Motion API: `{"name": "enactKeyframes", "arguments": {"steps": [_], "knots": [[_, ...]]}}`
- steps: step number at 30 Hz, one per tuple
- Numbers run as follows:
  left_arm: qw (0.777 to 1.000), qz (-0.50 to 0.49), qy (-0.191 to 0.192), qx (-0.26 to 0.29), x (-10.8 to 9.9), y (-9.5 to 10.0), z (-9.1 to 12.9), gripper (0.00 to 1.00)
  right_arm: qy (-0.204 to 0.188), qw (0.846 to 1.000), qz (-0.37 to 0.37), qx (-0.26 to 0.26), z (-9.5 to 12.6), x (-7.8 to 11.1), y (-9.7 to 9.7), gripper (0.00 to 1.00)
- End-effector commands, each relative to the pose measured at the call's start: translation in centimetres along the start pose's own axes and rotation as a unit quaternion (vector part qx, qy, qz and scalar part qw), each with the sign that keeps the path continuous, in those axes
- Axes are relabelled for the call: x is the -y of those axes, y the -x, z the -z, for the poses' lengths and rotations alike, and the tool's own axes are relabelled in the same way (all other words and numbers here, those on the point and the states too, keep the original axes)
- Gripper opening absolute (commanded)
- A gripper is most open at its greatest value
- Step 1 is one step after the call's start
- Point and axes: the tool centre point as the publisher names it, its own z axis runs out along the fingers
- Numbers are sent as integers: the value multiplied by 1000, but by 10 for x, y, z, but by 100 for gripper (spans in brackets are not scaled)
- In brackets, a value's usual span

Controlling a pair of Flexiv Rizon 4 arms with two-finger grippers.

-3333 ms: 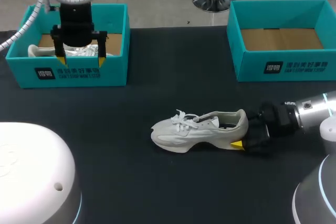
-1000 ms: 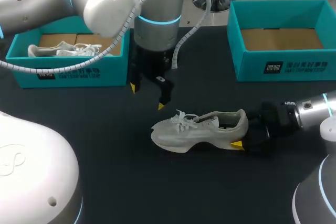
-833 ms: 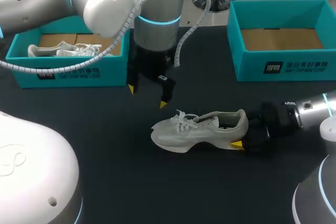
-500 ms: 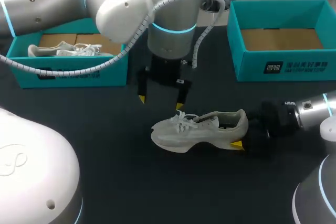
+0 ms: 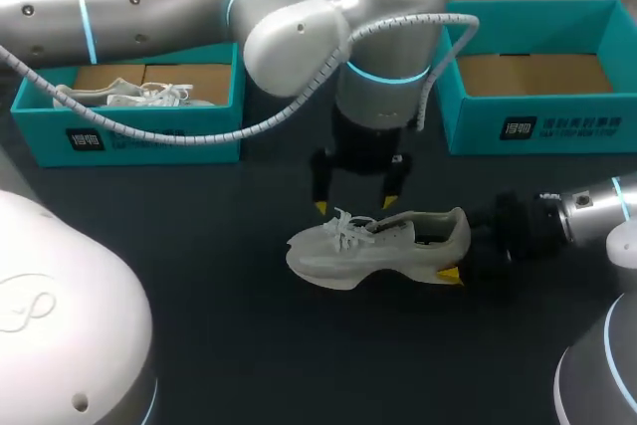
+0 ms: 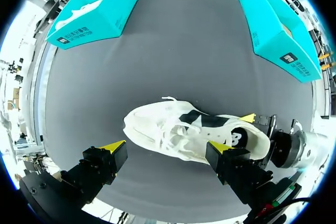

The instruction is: Take the shoe out of the shoebox, open the shoe tongue, remove and reinsert the insole, then place the shoe into the shoebox

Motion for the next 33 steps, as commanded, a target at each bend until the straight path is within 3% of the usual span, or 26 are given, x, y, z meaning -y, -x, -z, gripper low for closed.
{"name": "enactKeyframes", "arguments": {"steps": [1, 18, 33], "knots": [[999, 46, 10, -5, -5, -23, -9, 100, -1, 1000, 0, 1, -2, 1, -1, 0], [998, -50, -28, 27, -27, -55, -17, 100, -1, 1000, 0, 1, -2, 1, -1, 0], [994, -88, -39, 59, -12, -69, -34, 100, -1, 1000, 0, 1, -2, 1, -1, 0]]}}
